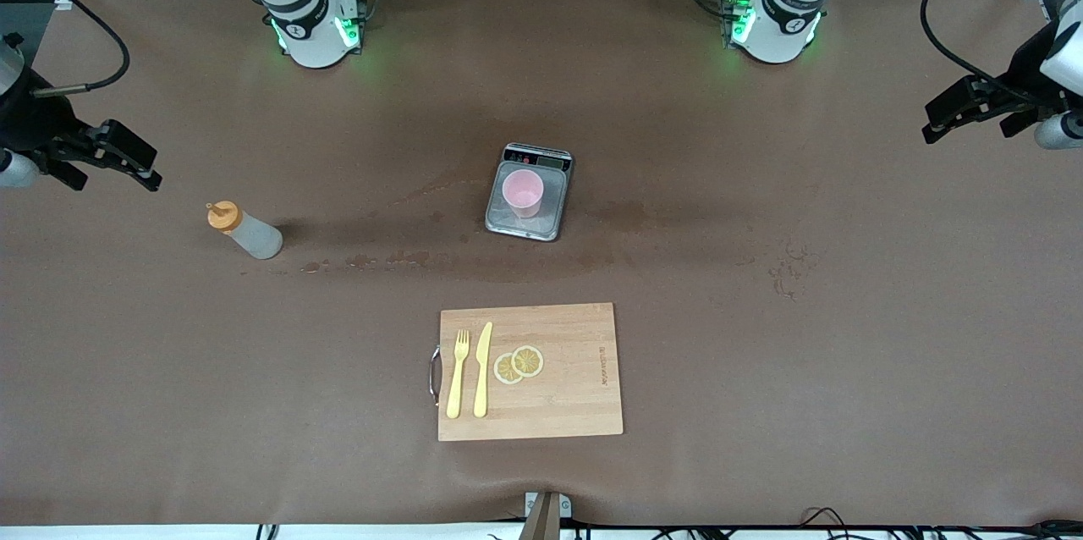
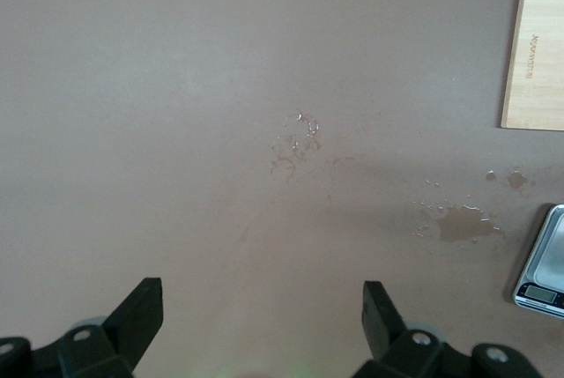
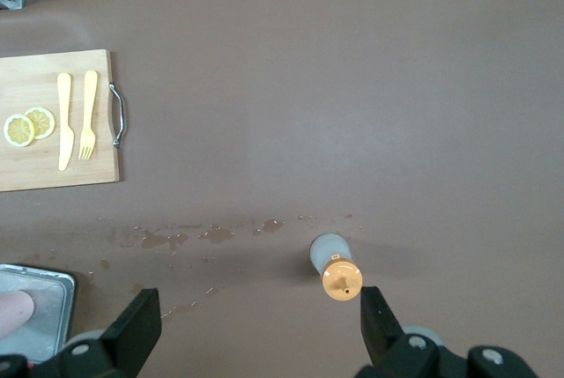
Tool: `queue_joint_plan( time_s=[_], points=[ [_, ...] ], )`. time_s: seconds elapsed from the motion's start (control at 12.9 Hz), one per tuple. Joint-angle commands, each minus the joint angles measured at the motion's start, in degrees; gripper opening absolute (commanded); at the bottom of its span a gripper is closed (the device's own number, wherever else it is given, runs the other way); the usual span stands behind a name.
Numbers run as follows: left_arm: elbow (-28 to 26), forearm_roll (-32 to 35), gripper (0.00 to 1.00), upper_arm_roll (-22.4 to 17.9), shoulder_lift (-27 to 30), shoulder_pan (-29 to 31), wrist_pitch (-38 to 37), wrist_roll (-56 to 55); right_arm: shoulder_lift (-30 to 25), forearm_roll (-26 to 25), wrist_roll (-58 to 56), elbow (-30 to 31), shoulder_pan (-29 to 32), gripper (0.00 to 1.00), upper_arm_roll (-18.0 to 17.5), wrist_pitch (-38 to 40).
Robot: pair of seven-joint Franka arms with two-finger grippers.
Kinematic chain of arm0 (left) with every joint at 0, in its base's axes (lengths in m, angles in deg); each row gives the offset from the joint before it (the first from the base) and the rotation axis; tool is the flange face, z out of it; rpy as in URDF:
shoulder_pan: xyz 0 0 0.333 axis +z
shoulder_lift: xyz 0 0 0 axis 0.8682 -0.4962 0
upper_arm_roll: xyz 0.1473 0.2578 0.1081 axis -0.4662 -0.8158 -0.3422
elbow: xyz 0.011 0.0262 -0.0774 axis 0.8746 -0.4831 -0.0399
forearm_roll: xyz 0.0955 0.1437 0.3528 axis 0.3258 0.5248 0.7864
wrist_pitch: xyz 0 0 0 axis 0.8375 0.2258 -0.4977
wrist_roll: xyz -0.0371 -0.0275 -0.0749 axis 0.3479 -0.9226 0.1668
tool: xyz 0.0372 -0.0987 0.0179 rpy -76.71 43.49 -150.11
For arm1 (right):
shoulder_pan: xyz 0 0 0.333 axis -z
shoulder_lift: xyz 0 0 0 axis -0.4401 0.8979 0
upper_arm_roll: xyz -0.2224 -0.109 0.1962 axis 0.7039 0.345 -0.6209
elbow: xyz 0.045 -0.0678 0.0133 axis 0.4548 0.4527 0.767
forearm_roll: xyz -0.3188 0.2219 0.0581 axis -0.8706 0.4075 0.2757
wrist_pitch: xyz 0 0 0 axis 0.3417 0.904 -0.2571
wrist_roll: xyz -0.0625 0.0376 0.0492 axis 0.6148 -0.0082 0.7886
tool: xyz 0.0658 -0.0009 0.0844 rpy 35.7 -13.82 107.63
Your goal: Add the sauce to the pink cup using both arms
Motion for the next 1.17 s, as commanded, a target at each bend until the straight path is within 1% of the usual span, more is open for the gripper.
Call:
queue_joint_plan(
  time_s=[0.0,0.23,0.39,0.7,0.85,1.09],
  points=[
    [-0.06,-0.19,1.0,0.32,0.36,0.5,0.05,0.45,-0.46,-1.09,0.42,-0.72,0.38,1.0,-0.37,0.88],
    [-0.24,-0.1,1.0,0.85,0.44,-0.03,-0.21,0.54,-0.37,-1.0,0.34,-0.63,0.65,1.0,-0.37,0.88],
    [-0.24,-0.19,1.0,2.07,0.36,-0.91,-0.3,2.11,-0.37,-1.0,0.42,-0.72,0.47,1.0,-0.37,0.88],
    [0.55,0.07,1.0,2.96,-0.7,-1.26,-0.04,3.17,-0.37,-1.17,0.34,-0.81,0.64,1.0,-0.37,0.88],
    [1.69,-0.1,1.0,2.96,-1.31,-1.0,-0.3,3.0,-0.46,-1.17,0.25,-1.16,1.0,1.0,-0.28,0.88],
    [1.78,0.07,1.0,2.96,-1.4,-1.26,-0.3,2.91,-0.46,-1.17,0.25,-1.16,0.82,1.0,-0.37,0.88]
  ],
)
